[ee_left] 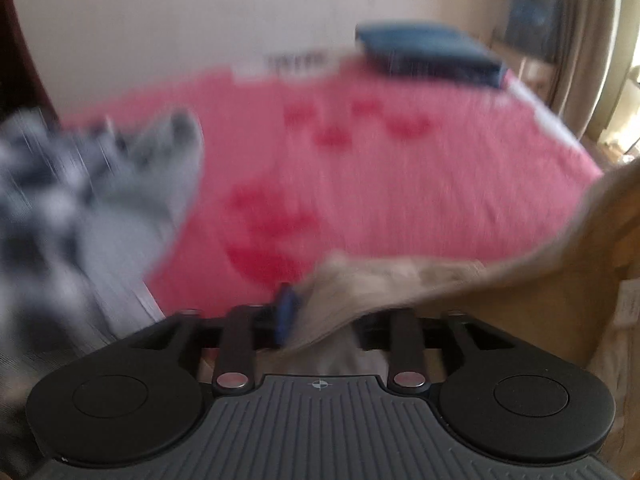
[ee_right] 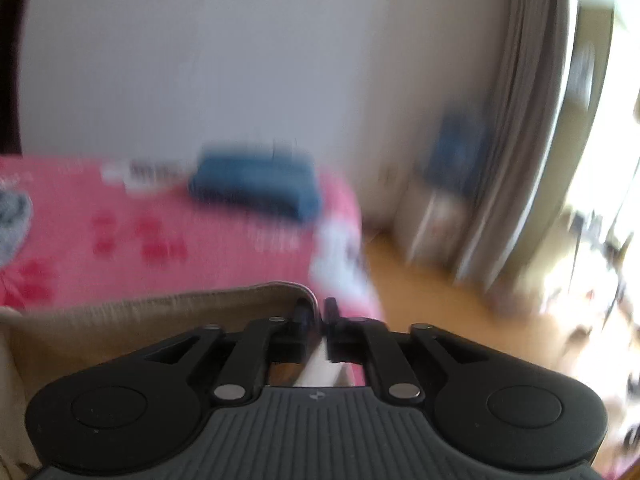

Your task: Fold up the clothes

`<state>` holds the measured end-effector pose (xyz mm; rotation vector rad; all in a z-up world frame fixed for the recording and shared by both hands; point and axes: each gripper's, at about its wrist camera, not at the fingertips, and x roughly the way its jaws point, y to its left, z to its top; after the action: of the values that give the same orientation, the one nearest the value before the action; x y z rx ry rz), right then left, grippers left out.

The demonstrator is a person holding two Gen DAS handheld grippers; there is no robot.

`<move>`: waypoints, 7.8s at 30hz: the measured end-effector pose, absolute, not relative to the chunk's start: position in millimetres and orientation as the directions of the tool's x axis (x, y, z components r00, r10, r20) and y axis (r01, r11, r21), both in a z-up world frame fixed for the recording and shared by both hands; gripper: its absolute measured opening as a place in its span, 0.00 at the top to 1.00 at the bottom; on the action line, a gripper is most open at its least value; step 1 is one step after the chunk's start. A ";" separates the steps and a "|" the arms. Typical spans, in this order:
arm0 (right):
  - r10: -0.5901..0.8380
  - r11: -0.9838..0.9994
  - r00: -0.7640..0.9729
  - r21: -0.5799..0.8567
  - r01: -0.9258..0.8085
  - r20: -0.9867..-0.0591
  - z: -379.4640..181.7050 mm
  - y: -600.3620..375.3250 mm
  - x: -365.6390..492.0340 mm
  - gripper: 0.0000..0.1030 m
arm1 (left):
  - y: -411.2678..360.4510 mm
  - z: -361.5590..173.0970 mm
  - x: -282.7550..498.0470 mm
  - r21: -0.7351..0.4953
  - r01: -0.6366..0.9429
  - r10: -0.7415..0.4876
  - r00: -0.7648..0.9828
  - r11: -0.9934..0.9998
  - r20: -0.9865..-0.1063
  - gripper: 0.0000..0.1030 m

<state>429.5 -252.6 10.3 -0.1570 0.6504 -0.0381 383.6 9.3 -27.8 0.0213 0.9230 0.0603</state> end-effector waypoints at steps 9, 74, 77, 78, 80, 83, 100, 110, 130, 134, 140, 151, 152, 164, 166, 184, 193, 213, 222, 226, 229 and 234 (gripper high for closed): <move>0.064 0.993 0.817 0.114 0.002 -0.573 -2.4 -303.7 399.6 0.33 | 43.6 1.2 382.3 -0.200 -0.123 -0.049 0.727 0.972 -0.685 0.36; -0.166 0.986 0.708 -0.126 0.109 -0.687 -49.6 -333.8 340.5 0.98 | 15.0 -80.4 271.2 0.017 0.087 -0.055 0.754 0.996 -0.655 0.32; -0.244 0.968 0.659 -0.136 0.212 -0.711 -58.7 -349.8 347.0 0.97 | 14.6 -82.5 271.8 0.024 0.088 -0.050 0.752 0.996 -0.658 0.31; -0.297 0.951 0.643 -0.160 0.265 -0.706 -58.2 -352.8 347.5 0.97 | 15.1 -82.9 271.7 0.024 0.087 -0.050 0.752 0.996 -0.657 0.31; -0.378 0.913 0.610 -0.170 0.372 -0.697 -54.6 -362.4 345.6 0.96 | 15.9 -83.7 271.4 0.023 0.087 -0.050 0.754 0.996 -0.655 0.30; -0.265 0.918 0.690 0.044 0.395 -0.673 -34.1 -374.1 330.3 0.95 | 16.8 -85.0 271.1 0.024 0.085 -0.049 0.756 0.996 -0.652 0.27; 0.197 0.979 0.611 0.123 -0.161 -0.767 -63.0 -200.4 401.6 0.59 | 9.8 -85.7 265.4 0.071 0.046 0.009 0.777 0.996 -0.629 0.25; 0.136 0.982 0.720 0.188 -0.007 -0.681 -45.8 -241.5 380.0 0.94 | 6.4 -86.5 263.6 0.086 0.051 0.014 0.779 0.995 -0.626 0.25; 0.364 0.932 0.624 0.266 -0.248 -0.692 -30.4 -196.0 411.1 0.43 | -17.1 -66.8 265.0 0.062 0.089 -0.038 0.821 0.994 -0.570 0.25; 0.305 0.952 0.505 0.276 -0.133 -0.807 -62.6 -201.7 427.0 0.44 | -12.4 -70.4 264.1 0.066 0.074 -0.022 0.814 0.995 -0.580 0.25; 0.325 0.944 0.703 0.172 -0.282 -0.633 -30.4 -193.8 391.6 1.00 | 9.0 -72.0 266.8 0.058 -0.010 0.042 0.818 0.998 -0.574 0.26; 0.448 0.818 0.671 -0.033 -0.575 -0.591 -64.8 -140.5 344.1 0.99 | 26.9 -51.3 288.4 -0.165 -0.078 -0.015 0.868 0.983 -0.496 0.26; 0.460 0.801 0.664 -0.046 -0.596 -0.589 -67.2 -140.6 339.4 0.99 | 26.2 -49.8 292.9 -0.179 -0.066 -0.030 0.872 0.982 -0.488 0.26; 0.459 0.585 0.680 -0.381 -0.716 -0.572 -82.2 -121.1 279.5 0.97 | 17.4 -80.0 333.1 -0.198 -0.089 -0.049 0.800 0.976 -0.598 0.25; 0.495 0.606 0.643 -0.299 -0.737 -0.584 -67.5 -134.2 280.9 0.94 | 20.7 -82.0 332.9 -0.202 -0.092 -0.050 0.797 0.975 -0.602 0.25; 0.461 0.821 0.439 0.184 -0.540 -0.771 -73.5 -155.7 408.9 0.69 | 20.1 -91.6 335.8 -0.171 -0.141 0.010 0.796 0.975 -0.605 0.16; 0.463 0.849 0.557 0.163 -0.503 -0.690 -56.7 -179.3 382.2 0.95 | 16.3 -93.0 330.2 -0.156 -0.160 0.039 0.811 0.975 -0.584 0.16; 0.512 0.856 0.588 0.432 -0.284 -0.626 -66.5 -226.3 411.6 0.94 | 28.9 -66.6 320.9 -0.226 -0.160 0.023 0.860 0.961 -0.510 0.12; 0.317 0.932 0.732 0.340 -0.124 -0.603 -59.0 -244.3 410.4 0.92 | 0.2 -88.0 334.4 -0.069 -0.104 0.041 0.796 0.992 -0.604 0.11; 0.313 0.915 0.782 0.392 -0.096 -0.539 -46.8 -264.9 400.8 0.56 | -3.9 -97.5 336.3 -0.018 -0.132 0.094 0.782 0.991 -0.616 0.09; 0.227 0.935 0.819 0.352 -0.033 -0.527 -39.2 -288.4 397.8 0.53 | -0.4 -98.9 336.9 -0.025 -0.139 0.094 0.779 0.990 -0.620 0.07; 0.170 0.981 0.751 0.184 -0.066 -0.639 -45.2 -296.0 405.7 0.53 | -1.6 -100.1 336.8 -0.015 -0.142 0.102 0.779 0.990 -0.619 0.07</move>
<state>405.7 -296.0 -45.2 0.1534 0.7109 0.1292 336.8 -1.6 -100.1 -0.0625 0.6653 0.1325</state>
